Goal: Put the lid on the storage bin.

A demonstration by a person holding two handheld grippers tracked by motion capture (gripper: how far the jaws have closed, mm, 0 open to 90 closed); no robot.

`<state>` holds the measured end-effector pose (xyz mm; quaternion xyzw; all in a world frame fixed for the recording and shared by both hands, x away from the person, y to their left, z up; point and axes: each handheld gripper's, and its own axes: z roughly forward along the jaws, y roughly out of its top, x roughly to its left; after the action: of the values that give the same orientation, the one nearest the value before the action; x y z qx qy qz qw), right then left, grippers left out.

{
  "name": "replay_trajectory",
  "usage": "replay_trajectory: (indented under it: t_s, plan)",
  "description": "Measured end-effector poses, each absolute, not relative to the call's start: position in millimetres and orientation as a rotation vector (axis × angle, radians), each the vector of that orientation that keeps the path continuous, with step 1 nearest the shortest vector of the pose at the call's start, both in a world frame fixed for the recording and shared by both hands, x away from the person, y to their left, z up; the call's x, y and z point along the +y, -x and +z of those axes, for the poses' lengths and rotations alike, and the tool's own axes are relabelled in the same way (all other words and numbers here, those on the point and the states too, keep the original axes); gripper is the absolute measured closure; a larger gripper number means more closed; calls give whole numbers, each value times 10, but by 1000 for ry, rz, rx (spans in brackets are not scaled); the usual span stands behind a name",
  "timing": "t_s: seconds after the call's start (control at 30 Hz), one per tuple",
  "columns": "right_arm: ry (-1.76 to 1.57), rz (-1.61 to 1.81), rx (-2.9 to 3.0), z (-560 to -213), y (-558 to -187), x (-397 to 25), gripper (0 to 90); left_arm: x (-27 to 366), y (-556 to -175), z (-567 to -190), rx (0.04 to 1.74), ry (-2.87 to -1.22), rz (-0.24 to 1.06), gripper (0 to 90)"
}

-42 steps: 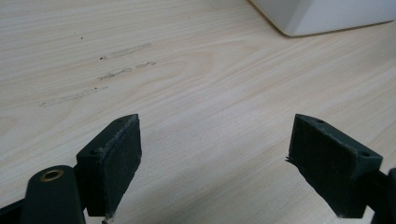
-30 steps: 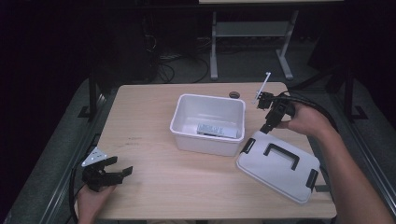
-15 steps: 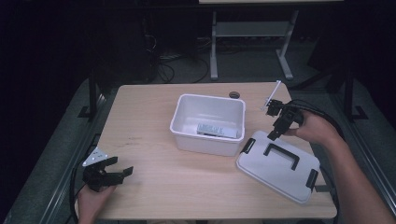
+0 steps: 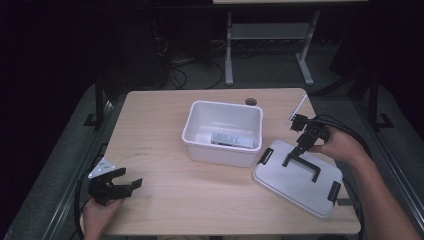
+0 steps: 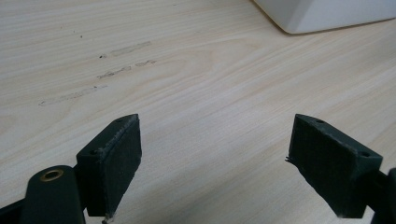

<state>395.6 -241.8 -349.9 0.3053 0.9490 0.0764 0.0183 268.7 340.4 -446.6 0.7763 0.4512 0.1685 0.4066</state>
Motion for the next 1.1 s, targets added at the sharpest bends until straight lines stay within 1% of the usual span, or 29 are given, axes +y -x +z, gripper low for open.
replay_trajectory:
  t_s: [0.63, 1.1]
  plan:
    - [-1033, 204, 2984, -3878, -3893, -2634, 424, 3396, -2687, -4466, 1134, -1965, 430, 164]
    - [-1066, 182, 3009, -4071, -3906, -2713, 480, 3386, -2690, -4475, 1139, -1968, 426, 164]
